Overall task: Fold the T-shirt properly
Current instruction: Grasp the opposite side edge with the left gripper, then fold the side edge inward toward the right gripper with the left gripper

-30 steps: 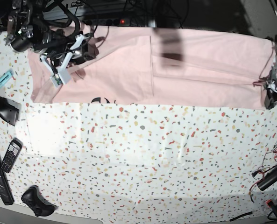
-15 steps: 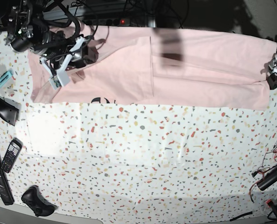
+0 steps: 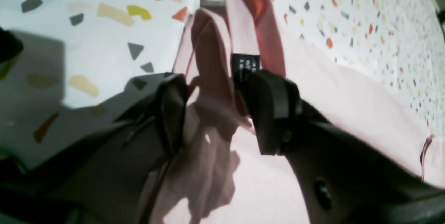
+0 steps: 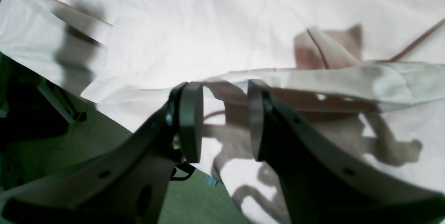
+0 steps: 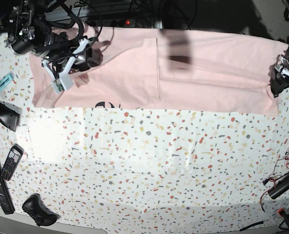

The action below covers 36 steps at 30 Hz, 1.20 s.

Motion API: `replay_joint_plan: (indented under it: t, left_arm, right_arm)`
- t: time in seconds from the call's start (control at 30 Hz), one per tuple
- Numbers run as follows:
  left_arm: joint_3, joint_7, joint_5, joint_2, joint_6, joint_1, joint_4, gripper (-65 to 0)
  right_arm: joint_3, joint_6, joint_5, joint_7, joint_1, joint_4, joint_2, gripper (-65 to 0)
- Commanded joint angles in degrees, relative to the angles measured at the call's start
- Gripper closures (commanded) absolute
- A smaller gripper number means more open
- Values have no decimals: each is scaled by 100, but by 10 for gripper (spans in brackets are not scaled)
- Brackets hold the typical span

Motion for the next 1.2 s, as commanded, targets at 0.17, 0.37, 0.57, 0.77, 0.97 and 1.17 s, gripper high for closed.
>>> replay_joint_plan:
  t: [0.17, 0.37, 0.57, 0.77, 0.97, 1.17]
  left_arm:
    - [-31, 76, -31, -63, -52, -28, 61, -266]
    - [-31, 269, -46, 87, -52, -31, 63, -244]
    - [-31, 286, -42, 153, -52, -33, 63, -242]
    - [-31, 205, -39, 155, -52, -31, 63, 0]
    - [-31, 55, -35, -17, -52, -28, 170, 0]
    - [-31, -195, 896, -481, -52, -168, 391, 0]
  right_arm:
    - [20, 61, 70, 105, 28, 87, 50, -208]
    - [20, 63, 70, 107, 31, 87, 50, -208]
    - [20, 63, 70, 111, 31, 87, 50, -208]
    - [20, 63, 70, 111, 31, 87, 50, -208]
    - [22, 177, 70, 214, 31, 87, 52, -208]
    - [22, 214, 70, 365, 79, 87, 50, -208]
